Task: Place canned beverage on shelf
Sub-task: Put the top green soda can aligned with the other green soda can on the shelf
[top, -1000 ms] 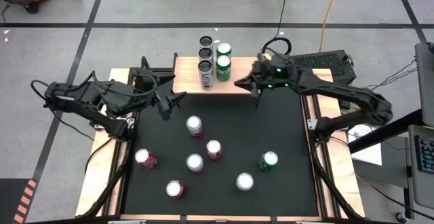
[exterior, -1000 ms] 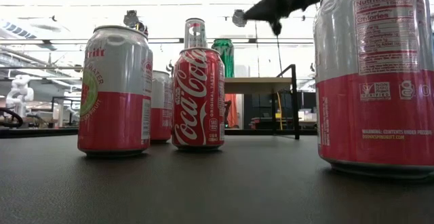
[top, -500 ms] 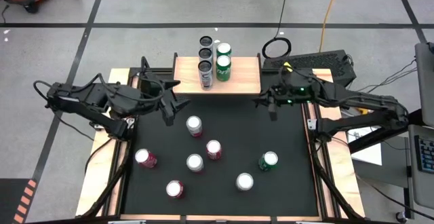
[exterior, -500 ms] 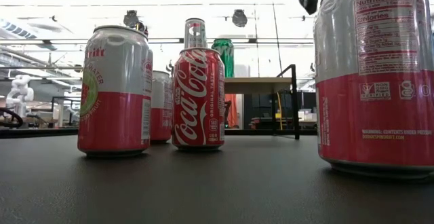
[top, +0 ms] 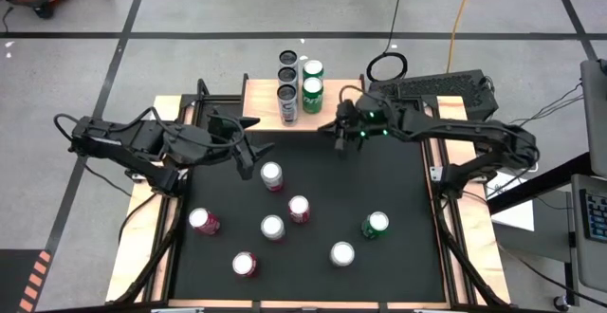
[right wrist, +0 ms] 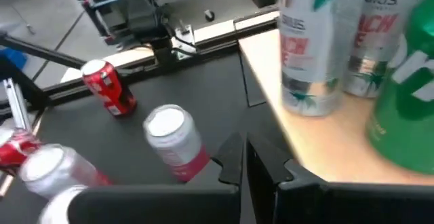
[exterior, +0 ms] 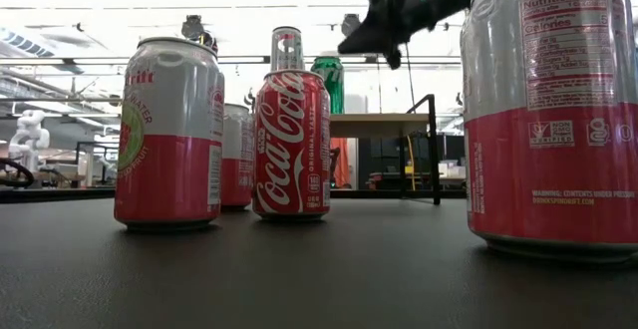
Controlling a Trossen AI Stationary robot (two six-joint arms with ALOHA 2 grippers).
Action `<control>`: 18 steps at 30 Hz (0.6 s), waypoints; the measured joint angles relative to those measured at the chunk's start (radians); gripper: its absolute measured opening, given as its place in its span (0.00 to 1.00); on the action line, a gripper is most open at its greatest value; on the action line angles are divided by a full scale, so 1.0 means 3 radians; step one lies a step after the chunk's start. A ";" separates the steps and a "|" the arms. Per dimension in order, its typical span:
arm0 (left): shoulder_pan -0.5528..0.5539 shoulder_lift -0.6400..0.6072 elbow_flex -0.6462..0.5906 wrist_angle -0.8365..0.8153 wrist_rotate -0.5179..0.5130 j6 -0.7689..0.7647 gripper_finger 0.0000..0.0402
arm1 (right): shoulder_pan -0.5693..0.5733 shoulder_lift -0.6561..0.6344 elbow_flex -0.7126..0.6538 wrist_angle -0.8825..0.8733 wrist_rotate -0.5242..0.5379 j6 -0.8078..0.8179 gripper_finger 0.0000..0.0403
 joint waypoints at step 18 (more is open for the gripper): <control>0.0239 -0.0002 0.0000 -0.0006 -0.0002 0.0002 0.94 | -0.0496 0.0537 -0.0003 0.0767 -0.0409 -0.0126 0.00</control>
